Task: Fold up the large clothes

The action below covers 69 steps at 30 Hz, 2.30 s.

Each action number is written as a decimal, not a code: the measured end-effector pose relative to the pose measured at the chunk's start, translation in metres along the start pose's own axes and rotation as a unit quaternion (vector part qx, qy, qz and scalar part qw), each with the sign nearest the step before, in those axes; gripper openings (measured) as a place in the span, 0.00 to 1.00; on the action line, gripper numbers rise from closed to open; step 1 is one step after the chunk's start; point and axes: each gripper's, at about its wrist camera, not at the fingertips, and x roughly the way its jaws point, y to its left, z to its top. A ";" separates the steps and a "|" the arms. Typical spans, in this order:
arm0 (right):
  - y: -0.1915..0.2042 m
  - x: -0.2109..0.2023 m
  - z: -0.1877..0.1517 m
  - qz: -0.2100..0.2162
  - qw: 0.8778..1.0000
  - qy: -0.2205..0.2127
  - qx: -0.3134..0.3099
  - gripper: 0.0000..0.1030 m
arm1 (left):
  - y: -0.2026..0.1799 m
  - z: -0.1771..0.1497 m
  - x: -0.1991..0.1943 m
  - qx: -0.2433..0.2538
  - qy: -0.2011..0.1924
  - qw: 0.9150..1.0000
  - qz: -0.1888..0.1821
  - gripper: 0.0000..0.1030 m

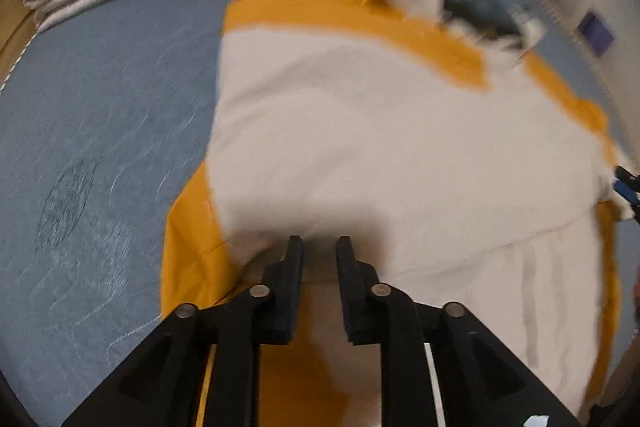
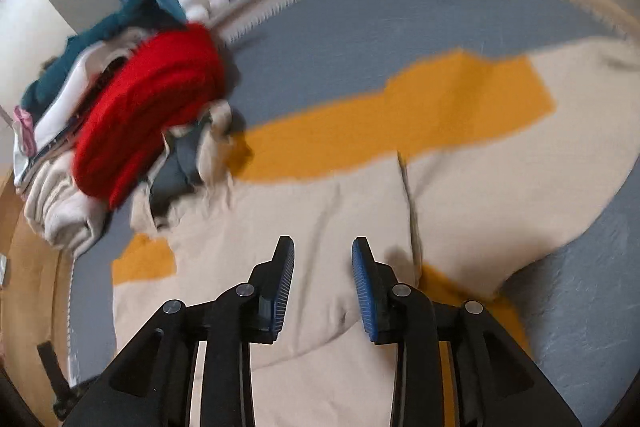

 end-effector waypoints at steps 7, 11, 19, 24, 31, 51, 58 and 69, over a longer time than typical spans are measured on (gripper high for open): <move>-0.024 0.017 -0.011 -0.038 0.998 0.040 0.020 0.31 | 0.012 -0.001 -0.025 -0.010 -0.031 0.999 -0.024 0.23; -0.021 0.010 -0.013 -0.043 0.998 0.043 -0.005 0.31 | 0.021 -0.008 0.000 -0.030 0.009 1.000 0.002 0.28; -0.018 -0.057 0.006 -0.080 0.994 -0.067 -0.033 0.31 | -0.002 -0.010 -0.067 -0.008 -0.064 0.998 0.008 0.32; -0.001 -0.123 0.012 -0.087 0.978 -0.165 -0.095 0.31 | -0.040 -0.022 -0.111 0.013 -0.117 0.993 -0.017 0.34; -0.032 -0.172 0.022 -0.083 0.972 -0.200 -0.092 0.31 | -0.101 -0.039 -0.140 0.045 -0.173 0.983 -0.046 0.34; -0.297 -0.149 0.071 -0.099 0.977 -0.139 0.124 0.52 | -0.172 -0.049 -0.138 0.097 -0.209 0.972 -0.055 0.48; -0.363 -0.106 0.074 -0.043 0.964 -0.129 0.228 0.52 | -0.178 -0.048 -0.134 0.101 -0.217 0.970 -0.049 0.49; -0.403 -0.066 0.102 -0.035 0.958 -0.143 0.247 0.52 | -0.175 -0.047 -0.128 0.103 -0.218 0.969 -0.050 0.49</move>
